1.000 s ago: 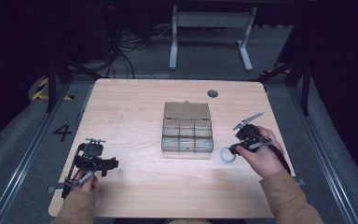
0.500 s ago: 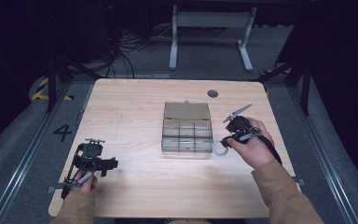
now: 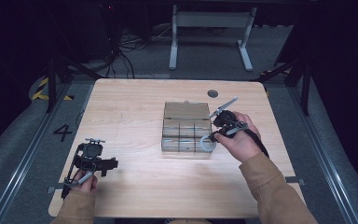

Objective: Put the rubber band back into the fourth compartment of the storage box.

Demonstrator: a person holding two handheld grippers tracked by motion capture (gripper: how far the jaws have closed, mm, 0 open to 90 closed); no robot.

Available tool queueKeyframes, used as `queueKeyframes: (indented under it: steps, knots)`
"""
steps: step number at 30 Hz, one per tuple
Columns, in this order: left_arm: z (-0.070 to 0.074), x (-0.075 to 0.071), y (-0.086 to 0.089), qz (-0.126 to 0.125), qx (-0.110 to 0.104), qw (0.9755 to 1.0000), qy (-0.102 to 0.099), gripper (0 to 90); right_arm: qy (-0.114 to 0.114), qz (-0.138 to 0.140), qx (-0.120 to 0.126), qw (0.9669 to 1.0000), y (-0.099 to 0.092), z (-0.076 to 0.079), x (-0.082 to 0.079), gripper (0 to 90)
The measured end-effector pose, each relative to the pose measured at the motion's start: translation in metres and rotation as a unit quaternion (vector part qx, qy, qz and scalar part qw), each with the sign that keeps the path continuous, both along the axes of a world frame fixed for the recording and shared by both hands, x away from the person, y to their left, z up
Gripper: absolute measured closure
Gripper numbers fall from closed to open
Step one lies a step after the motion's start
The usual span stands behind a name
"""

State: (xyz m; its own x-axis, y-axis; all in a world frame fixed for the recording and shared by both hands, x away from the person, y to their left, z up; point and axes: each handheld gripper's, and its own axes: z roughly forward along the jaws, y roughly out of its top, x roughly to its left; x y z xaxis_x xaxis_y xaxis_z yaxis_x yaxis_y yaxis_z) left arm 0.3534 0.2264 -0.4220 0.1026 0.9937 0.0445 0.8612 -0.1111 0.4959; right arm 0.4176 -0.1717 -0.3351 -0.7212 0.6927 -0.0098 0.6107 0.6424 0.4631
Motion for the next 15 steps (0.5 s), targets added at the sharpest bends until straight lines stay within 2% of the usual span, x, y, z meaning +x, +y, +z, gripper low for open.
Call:
queueKeyframes:
  steps: [4,13,15]
  knots:
    - [0.0,0.0,0.001,0.0,0.0,1.0,0.001,16.4,-0.004,0.008,0.002,1.0,0.012,0.003,0.002,83.5]
    - [0.0,0.0,0.001,-0.001,0.0,1.0,0.001,16.4,-0.007,0.023,0.0,0.9997,0.027,0.003,0.007,83.5]
    - [0.0,0.0,0.001,-0.001,0.0,1.0,0.0,16.4,-0.008,0.028,0.007,0.9996,0.03,0.003,0.009,83.5]
